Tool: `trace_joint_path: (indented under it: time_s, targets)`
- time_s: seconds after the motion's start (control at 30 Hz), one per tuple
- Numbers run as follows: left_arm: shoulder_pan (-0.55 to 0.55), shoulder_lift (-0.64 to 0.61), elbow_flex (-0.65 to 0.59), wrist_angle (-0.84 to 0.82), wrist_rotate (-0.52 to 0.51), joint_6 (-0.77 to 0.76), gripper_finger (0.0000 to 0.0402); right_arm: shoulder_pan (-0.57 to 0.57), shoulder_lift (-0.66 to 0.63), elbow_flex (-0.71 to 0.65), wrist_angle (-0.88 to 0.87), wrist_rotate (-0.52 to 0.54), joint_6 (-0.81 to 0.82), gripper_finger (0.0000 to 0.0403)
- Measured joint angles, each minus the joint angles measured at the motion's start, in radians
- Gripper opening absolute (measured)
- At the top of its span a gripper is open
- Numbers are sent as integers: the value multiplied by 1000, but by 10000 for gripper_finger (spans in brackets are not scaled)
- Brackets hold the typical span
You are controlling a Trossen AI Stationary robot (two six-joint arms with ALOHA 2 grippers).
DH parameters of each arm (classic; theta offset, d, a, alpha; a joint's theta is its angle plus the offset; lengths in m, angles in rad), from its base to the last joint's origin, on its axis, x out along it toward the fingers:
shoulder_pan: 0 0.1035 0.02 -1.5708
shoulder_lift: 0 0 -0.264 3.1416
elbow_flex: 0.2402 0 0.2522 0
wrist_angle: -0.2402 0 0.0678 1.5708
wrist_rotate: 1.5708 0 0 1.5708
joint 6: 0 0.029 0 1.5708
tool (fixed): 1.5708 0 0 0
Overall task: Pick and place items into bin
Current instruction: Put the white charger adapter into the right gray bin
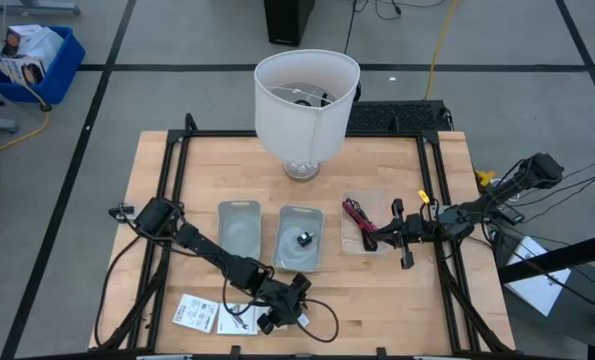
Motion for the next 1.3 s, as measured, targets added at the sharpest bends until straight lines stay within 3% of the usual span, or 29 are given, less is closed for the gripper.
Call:
trace_joint_path:
  time_s: [0.27, 0.5, 0.63, 0.87, 1.03, 1.13, 1.3]
  targets:
    - [0, 0, 0, 2, 52, 1, 101, 0, 0, 0, 0, 0, 0, 0]
    - [0, -3, 0, 2, 50, 29, 101, 0, 0, 0, 0, 0, 0, 0]
    - [-8, -57, -1, -11, -5, 38, 101, 0, 0, 0, -2, -1, 8, 0]
    - [-7, -279, 0, -173, -237, 118, 109, 0, 0, 0, -4, -1, 15, 0]
    - [76, -422, 0, -336, -399, 142, 106, 0, 0, 0, -5, -1, 23, 0]
    - [161, -461, 0, -402, -376, 132, 106, 0, 0, 0, -8, -1, 23, 0]
    - [302, -443, -9, -432, -235, 127, 106, 0, 0, 0, -21, -1, 23, 0]
